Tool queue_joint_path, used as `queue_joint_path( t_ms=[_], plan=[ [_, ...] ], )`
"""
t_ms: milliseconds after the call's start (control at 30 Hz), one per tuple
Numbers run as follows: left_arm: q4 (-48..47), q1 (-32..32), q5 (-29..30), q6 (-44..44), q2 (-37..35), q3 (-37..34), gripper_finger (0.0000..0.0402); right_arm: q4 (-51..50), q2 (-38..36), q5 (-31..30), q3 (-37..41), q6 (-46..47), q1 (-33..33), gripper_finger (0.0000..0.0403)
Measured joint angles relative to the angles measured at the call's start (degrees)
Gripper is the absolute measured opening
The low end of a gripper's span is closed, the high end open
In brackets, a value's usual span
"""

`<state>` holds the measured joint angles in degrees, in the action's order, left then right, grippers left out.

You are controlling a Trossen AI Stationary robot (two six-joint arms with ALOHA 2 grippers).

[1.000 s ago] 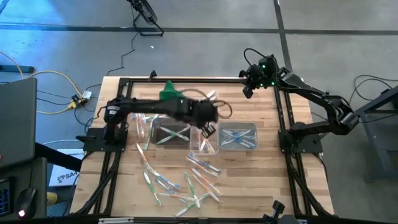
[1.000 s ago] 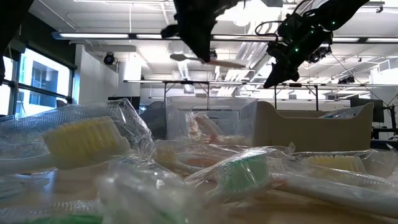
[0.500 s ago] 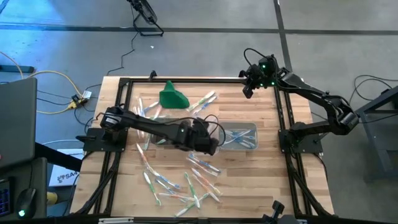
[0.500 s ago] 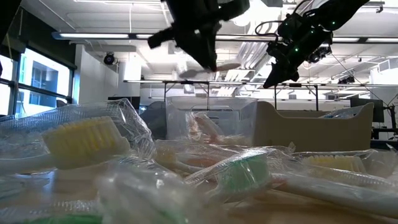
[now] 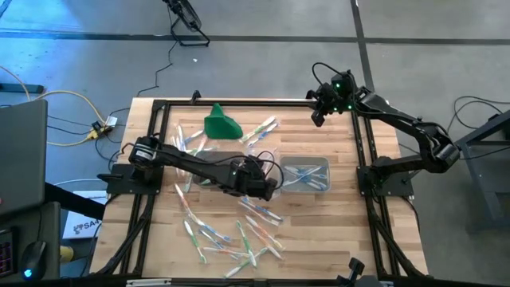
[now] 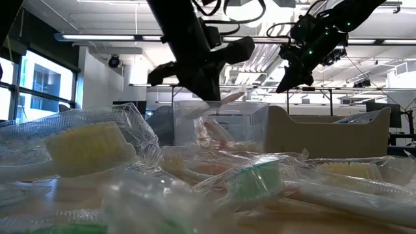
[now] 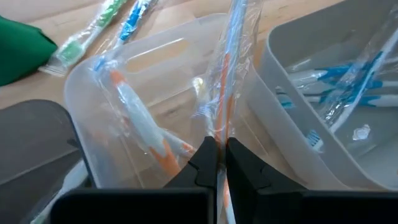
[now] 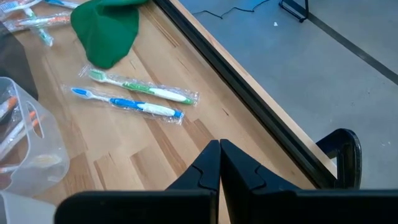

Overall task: Pick & Place Toothbrushes
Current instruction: Put the orange toothbrush into the transparent bin, then put the green toothbrush into the black bin

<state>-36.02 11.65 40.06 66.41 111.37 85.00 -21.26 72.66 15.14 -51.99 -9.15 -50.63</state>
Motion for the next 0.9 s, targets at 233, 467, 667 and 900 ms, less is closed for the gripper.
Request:
queue_joint_path(
  t_ms=[233, 467, 667, 900],
  plan=[
    [1.03, -0.01, -0.78, -0.01, 0.02, -1.65, 0.0008, -0.02, 0.0, 0.0, 0.0, 0.0, 0.02, 0.0002],
    [2.02, -0.03, -4.12, -0.01, 0.02, -1.62, 0.0069, -0.07, 0.0, 0.0, 0.0, 0.02, 0.0, 0.0002],
    [1.68, -0.03, -3.44, -1.13, 0.02, -1.62, 0.0138, -0.54, 0.0, 0.0, 0.0, 0.02, 0.0, 0.0002],
    [1.72, -0.06, 4.82, -10.08, -2.54, -0.11, 0.0129, -1.81, 0.0, -0.04, 0.0, -0.09, 0.0, 0.0002]
  ],
)
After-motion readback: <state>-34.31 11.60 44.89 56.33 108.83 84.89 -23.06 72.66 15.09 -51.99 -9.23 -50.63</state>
